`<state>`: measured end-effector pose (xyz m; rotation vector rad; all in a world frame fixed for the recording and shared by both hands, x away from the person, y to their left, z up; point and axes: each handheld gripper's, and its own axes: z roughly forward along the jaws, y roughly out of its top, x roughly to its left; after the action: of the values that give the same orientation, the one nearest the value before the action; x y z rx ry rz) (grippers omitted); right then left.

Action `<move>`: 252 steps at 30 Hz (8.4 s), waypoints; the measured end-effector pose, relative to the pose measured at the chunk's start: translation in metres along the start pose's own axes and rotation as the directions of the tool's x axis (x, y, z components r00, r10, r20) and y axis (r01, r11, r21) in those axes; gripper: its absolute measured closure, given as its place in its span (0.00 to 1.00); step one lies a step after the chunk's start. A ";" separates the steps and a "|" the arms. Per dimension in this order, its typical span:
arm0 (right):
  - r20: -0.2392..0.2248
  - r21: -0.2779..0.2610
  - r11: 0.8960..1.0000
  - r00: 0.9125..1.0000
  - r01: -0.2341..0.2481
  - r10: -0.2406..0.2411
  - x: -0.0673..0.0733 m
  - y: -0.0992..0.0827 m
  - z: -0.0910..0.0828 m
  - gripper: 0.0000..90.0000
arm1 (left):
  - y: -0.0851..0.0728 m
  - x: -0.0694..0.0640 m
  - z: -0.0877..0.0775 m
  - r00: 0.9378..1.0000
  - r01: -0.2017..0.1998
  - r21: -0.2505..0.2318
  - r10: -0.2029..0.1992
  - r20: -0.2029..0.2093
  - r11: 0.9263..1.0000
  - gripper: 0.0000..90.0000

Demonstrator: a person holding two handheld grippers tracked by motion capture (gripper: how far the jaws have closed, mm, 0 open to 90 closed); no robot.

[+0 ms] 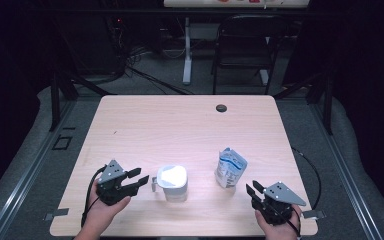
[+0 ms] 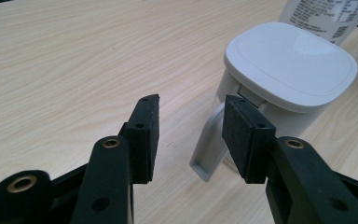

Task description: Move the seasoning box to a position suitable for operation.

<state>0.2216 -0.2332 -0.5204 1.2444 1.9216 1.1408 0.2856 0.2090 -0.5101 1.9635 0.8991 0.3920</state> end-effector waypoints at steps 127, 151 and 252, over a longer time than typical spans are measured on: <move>-0.312 0.051 0.979 0.934 0.196 -0.171 0.112 0.048 0.072 1.00 | 0.037 -0.021 0.017 0.987 -0.111 0.056 0.104 0.121 0.992 1.00; -0.318 0.033 0.977 0.929 0.210 -0.189 0.120 0.051 0.072 1.00 | 0.037 -0.021 0.016 0.988 -0.108 0.060 0.101 0.114 0.992 1.00; -0.438 -0.102 0.962 0.857 0.255 -0.274 0.165 0.089 0.078 1.00 | -0.017 0.006 -0.013 1.000 0.021 0.084 -0.019 -0.025 0.996 0.73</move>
<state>0.2570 -0.0372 -0.4807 0.6954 2.3022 1.3952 0.2748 0.2271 -0.5182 2.0292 0.9642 0.3723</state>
